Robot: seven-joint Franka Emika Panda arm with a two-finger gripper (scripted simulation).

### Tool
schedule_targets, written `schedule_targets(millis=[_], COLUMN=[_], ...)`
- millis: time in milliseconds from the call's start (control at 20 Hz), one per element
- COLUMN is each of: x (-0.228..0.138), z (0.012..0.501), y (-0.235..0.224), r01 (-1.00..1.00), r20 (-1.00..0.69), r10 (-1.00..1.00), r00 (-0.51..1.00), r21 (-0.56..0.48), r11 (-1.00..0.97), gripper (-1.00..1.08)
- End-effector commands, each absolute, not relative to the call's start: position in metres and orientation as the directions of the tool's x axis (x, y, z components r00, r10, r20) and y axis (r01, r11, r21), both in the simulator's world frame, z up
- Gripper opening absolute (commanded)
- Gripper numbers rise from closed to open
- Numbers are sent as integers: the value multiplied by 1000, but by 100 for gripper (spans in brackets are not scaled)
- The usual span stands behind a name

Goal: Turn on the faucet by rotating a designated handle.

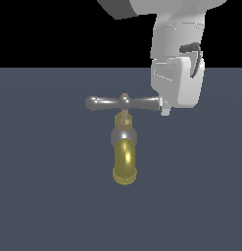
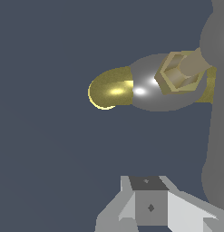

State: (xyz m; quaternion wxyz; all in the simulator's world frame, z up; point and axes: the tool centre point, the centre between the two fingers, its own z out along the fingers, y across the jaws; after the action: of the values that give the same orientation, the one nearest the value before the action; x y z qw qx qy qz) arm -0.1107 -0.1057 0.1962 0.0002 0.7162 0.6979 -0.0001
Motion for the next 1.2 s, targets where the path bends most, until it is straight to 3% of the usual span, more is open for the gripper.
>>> schedule_targets(millis=[0, 1150], x=[-108, -51], z=[196, 196], y=[-106, -115], r01=[1000, 1000], r20=[0, 0], r10=[1000, 1000], r00=[26, 25], r21=[0, 0], r11=[-26, -25], gripper=[-100, -100])
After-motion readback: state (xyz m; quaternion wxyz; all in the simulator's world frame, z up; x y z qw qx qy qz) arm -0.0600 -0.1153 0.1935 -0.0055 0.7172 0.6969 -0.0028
